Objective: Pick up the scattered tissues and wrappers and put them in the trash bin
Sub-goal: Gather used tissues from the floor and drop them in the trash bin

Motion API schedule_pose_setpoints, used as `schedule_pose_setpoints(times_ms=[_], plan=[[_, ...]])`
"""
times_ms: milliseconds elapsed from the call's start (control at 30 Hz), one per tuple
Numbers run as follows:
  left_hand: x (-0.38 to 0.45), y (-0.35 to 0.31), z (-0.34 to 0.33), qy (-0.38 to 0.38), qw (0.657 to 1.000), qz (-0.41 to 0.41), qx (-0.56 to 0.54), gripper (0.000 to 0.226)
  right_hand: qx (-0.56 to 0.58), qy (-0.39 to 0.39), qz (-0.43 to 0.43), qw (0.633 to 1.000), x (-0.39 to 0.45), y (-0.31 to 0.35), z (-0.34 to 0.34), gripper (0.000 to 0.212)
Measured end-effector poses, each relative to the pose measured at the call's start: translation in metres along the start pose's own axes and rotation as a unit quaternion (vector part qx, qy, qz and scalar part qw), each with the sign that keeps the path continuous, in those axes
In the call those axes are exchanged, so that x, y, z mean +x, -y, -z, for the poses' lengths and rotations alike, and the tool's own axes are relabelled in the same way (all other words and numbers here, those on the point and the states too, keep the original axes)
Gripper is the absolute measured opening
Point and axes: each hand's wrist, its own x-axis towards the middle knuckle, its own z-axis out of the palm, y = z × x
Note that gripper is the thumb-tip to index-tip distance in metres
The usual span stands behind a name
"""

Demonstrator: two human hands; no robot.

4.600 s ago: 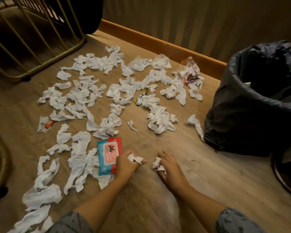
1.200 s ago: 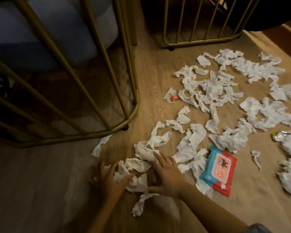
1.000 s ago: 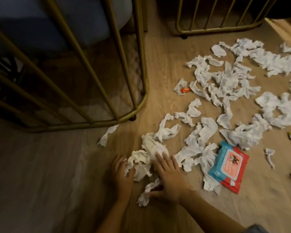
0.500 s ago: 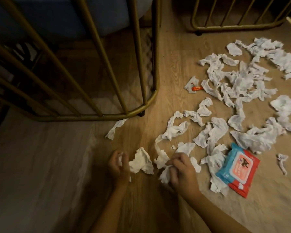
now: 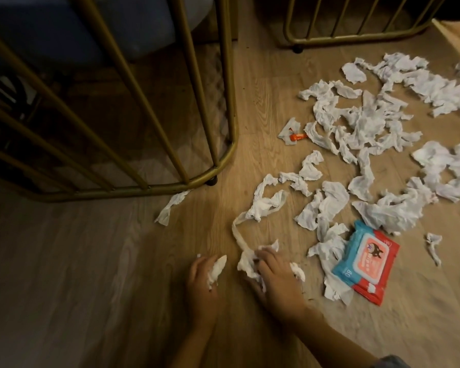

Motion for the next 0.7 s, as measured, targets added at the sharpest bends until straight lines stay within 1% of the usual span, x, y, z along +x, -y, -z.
schedule_pose_setpoints(times_ms=[33,67,133,233,267,333,367,433,467,500,567,633,667,700], plan=[[0.005,-0.002,0.003,-0.014,0.999,0.019,-0.027,0.053,0.018,-0.005,0.025,1.0,-0.007,0.0,-0.005,0.028],[0.012,-0.003,0.005,-0.032,0.997,0.025,-0.058,0.054,0.036,-0.011,0.046,0.998,-0.012,0.0,-0.008,0.025],[0.03,-0.01,0.013,-0.053,0.992,0.024,-0.112,0.05,0.061,-0.022,0.075,0.995,-0.013,-0.001,-0.008,0.029],[0.074,-0.02,0.025,-0.056,0.987,0.062,-0.137,0.043,0.095,-0.066,0.092,0.989,0.004,0.001,0.013,0.023],[0.09,-0.022,0.029,-0.065,0.986,0.068,-0.136,0.05,0.109,-0.088,0.091,0.986,0.014,0.001,0.023,0.02],[0.122,-0.018,0.034,-0.078,0.989,0.054,-0.113,0.074,0.13,-0.137,0.07,0.98,0.033,0.001,0.045,0.02],[0.135,-0.014,0.035,-0.08,0.991,0.052,-0.095,0.076,0.14,-0.164,0.05,0.975,0.04,-0.002,0.052,0.024],[0.153,-0.007,0.034,-0.109,0.992,0.043,-0.049,0.063,0.159,-0.205,0.006,0.966,0.043,-0.011,0.058,0.029],[0.158,-0.006,0.033,-0.132,0.99,0.043,-0.038,0.058,0.16,-0.211,-0.017,0.964,0.037,-0.017,0.058,0.03],[0.162,-0.004,0.029,-0.147,0.987,0.048,-0.041,0.053,0.155,-0.202,-0.037,0.966,0.029,-0.024,0.055,0.031],[0.16,-0.002,0.022,-0.15,0.987,0.042,-0.041,0.045,0.098,-0.147,-0.046,0.983,0.007,-0.034,0.043,0.033],[0.152,0.003,0.013,-0.15,0.989,-0.003,-0.015,0.04,0.015,-0.081,-0.007,0.997,-0.01,-0.04,0.028,0.032],[0.148,0.004,0.008,-0.148,0.989,-0.013,0.001,0.035,-0.007,-0.059,0.025,0.998,-0.014,-0.043,0.022,0.028],[0.142,0.003,0.001,-0.144,0.99,-0.004,0.008,0.026,-0.02,-0.048,0.053,0.997,-0.015,-0.043,0.019,0.022]])
